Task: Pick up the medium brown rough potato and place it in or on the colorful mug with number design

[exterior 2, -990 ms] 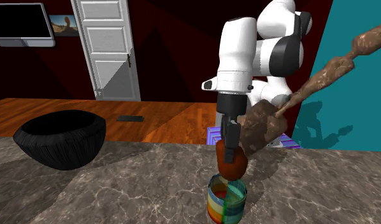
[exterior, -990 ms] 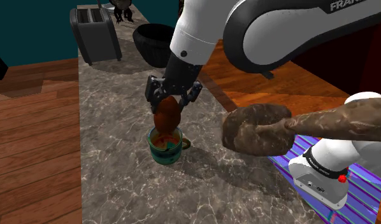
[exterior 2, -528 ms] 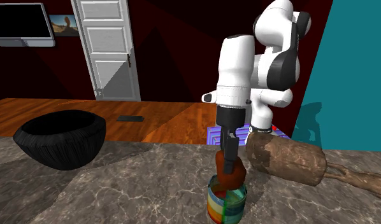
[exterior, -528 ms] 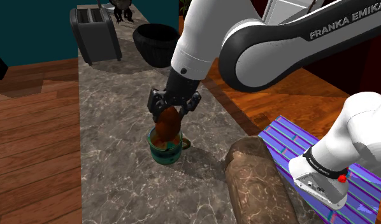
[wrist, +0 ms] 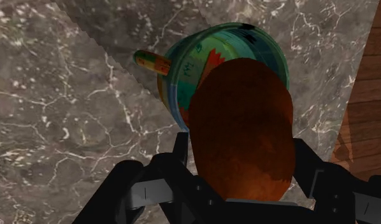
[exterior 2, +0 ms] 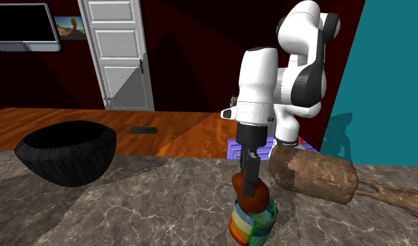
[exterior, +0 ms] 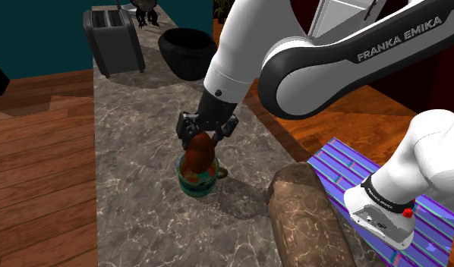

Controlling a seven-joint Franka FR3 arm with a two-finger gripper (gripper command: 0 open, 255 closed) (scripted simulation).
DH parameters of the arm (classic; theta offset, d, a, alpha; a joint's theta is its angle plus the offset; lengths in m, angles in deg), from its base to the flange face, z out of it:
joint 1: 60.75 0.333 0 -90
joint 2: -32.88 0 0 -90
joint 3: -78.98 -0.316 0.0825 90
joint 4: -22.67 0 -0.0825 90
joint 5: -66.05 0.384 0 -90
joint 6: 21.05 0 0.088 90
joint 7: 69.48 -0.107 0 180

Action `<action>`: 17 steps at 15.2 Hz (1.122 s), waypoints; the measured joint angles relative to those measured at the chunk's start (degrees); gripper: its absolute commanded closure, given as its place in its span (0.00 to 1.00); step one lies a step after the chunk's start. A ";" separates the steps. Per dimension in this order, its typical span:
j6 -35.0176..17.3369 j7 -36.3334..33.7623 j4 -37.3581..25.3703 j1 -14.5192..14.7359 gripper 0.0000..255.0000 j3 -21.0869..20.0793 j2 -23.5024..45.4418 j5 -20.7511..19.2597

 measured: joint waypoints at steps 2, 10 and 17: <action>0.20 0.00 -0.16 0.00 1.00 0.02 0.09 -0.05; 1.24 0.27 0.08 0.02 0.00 0.05 -0.57 0.31; 7.07 1.36 -1.08 -0.30 0.00 0.91 -5.30 1.86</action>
